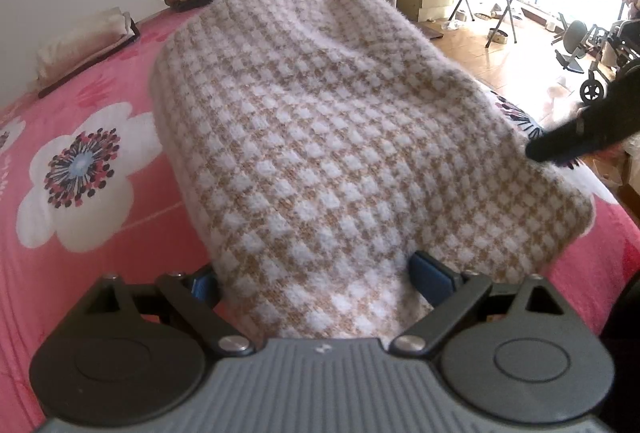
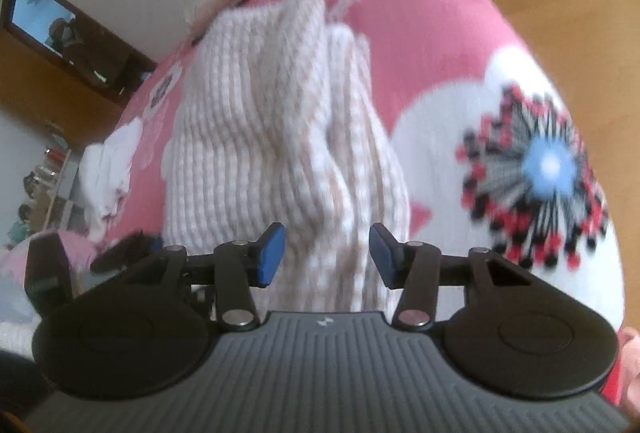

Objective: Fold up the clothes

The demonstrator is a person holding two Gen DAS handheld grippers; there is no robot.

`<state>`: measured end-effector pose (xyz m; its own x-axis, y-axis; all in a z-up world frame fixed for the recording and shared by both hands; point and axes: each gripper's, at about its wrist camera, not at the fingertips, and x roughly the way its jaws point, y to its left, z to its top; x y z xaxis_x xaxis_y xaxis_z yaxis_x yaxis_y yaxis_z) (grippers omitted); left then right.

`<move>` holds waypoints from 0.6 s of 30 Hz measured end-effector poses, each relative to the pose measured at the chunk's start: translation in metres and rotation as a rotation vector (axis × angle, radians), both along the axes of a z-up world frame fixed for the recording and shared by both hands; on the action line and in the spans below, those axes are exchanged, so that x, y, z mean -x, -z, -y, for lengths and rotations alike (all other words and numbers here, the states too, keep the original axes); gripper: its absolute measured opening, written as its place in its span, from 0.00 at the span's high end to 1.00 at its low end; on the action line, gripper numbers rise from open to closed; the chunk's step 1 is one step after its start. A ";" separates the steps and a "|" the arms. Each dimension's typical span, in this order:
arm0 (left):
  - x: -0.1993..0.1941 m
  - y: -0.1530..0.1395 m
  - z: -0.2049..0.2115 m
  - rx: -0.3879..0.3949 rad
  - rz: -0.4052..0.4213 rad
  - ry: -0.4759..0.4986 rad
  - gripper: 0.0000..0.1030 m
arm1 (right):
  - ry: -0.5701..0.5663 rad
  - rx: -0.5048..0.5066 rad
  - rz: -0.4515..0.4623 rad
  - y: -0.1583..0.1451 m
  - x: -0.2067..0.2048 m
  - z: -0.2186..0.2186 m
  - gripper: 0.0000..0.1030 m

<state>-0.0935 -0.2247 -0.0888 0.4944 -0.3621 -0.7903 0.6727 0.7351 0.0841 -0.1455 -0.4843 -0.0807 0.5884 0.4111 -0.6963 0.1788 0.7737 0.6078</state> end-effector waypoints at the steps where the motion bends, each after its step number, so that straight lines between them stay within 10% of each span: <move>1: 0.000 0.000 0.000 0.000 0.000 0.001 0.08 | -0.008 0.007 -0.017 0.004 0.000 -0.002 0.55; 10: -0.004 0.001 -0.007 0.026 -0.009 0.008 0.08 | -0.036 -0.036 -0.065 0.030 -0.012 -0.009 0.47; 14: -0.005 -0.002 -0.004 0.025 -0.020 0.014 0.08 | -0.040 -0.004 -0.019 0.020 -0.008 -0.015 0.81; 18: -0.006 -0.009 0.000 0.024 -0.037 0.019 0.08 | -0.028 0.040 0.024 0.004 -0.001 -0.017 0.88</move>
<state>-0.0872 -0.2252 -0.0799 0.4578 -0.3899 -0.7990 0.6889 0.7237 0.0416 -0.1443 -0.4673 -0.0842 0.5938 0.3997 -0.6983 0.1425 0.8019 0.5802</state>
